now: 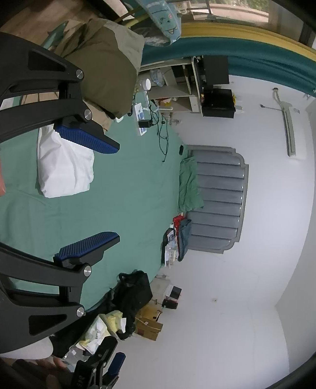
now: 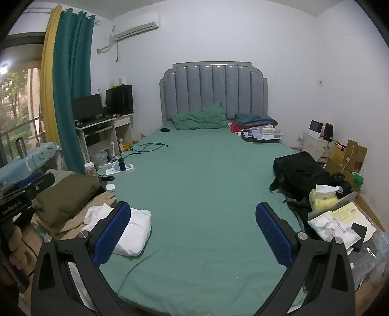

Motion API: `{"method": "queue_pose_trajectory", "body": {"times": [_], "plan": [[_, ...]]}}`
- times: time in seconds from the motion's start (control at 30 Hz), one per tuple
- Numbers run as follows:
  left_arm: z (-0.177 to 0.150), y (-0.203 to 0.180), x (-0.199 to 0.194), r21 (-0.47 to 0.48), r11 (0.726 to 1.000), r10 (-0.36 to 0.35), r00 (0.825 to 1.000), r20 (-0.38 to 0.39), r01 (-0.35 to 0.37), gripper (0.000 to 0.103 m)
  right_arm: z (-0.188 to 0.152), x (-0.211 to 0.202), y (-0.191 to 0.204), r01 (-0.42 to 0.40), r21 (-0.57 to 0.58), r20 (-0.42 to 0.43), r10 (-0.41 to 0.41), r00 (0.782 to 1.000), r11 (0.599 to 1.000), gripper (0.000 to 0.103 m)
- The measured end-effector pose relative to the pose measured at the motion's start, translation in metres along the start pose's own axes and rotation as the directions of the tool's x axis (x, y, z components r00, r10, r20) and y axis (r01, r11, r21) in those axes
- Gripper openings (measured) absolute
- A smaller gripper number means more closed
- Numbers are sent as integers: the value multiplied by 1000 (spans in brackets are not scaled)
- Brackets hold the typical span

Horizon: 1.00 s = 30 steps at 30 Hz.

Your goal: Fold large clothes

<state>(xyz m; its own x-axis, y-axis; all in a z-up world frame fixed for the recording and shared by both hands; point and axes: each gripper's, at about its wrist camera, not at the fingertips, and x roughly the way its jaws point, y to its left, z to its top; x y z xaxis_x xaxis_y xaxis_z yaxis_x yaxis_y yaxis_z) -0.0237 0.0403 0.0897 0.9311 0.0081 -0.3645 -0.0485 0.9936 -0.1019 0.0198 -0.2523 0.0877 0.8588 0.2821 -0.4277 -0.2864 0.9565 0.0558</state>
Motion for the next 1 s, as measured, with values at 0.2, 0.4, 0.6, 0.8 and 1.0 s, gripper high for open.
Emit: {"method": "queue_pose_trajectory", "body": {"times": [0.2, 0.4, 0.6, 0.8, 1.0], "plan": [[-1, 1, 3, 0, 1000, -8, 1000, -1, 8, 70, 0, 2, -1, 4, 3, -9, -4, 1000, 1000, 101], [-1, 2, 3, 1, 1000, -8, 1000, 0, 8, 70, 1, 3, 1, 3, 2, -9, -3, 1000, 1000, 101], [-1, 2, 3, 2, 1000, -9, 1000, 0, 9, 70, 0, 3, 1, 3, 1, -10, -3, 1000, 1000, 101], [-1, 2, 2, 0, 1000, -10, 1000, 1, 10, 70, 0, 2, 2, 4, 0, -10, -4, 1000, 1000, 101], [0, 2, 3, 2, 1000, -13, 1000, -3, 13, 70, 0, 2, 2, 4, 1, -10, -4, 1000, 1000, 101]]}}
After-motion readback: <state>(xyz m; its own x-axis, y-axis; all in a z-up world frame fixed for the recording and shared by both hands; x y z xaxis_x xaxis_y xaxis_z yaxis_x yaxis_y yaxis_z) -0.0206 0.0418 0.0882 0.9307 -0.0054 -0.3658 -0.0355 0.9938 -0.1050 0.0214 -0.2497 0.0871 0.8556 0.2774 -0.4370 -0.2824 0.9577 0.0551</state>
